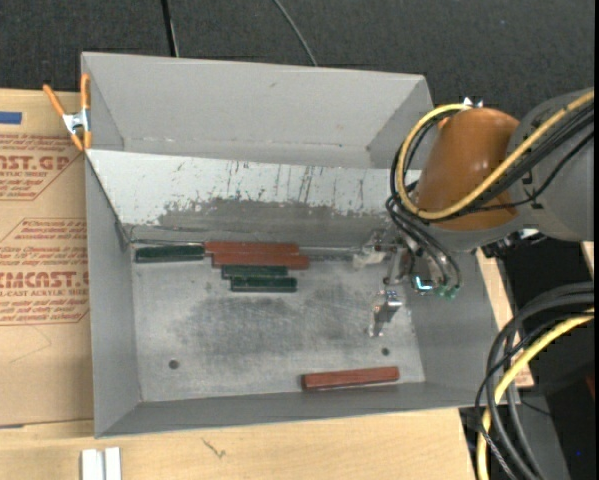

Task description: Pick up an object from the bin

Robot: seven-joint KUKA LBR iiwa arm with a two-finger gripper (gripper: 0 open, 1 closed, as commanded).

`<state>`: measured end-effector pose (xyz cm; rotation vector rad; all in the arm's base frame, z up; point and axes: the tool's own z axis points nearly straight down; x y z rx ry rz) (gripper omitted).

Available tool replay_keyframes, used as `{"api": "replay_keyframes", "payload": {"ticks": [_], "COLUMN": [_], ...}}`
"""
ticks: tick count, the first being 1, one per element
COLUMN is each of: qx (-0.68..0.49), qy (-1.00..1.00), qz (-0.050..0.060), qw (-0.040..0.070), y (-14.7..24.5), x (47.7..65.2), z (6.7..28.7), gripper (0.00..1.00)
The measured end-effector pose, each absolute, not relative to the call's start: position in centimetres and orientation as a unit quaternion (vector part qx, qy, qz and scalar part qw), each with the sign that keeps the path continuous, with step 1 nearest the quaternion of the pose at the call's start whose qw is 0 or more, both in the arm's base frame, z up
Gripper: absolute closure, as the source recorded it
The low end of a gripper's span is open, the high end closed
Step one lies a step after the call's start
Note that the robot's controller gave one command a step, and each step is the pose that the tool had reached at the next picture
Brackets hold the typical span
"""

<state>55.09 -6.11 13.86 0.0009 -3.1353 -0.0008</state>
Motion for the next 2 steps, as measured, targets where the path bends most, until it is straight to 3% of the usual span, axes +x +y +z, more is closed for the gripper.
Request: {"api": "replay_keyframes", "payload": {"ticks": [1,2], "qx": [0.001,-0.018], "qy": [-1.0,-1.0], "qz": [0.0,0.001], "qw": [0.0,-0.005], "y": [-6.1,-2.8], "x": [55.3,56.0], "z": [14.3,10.3], "gripper": [0.0,0.0]}}
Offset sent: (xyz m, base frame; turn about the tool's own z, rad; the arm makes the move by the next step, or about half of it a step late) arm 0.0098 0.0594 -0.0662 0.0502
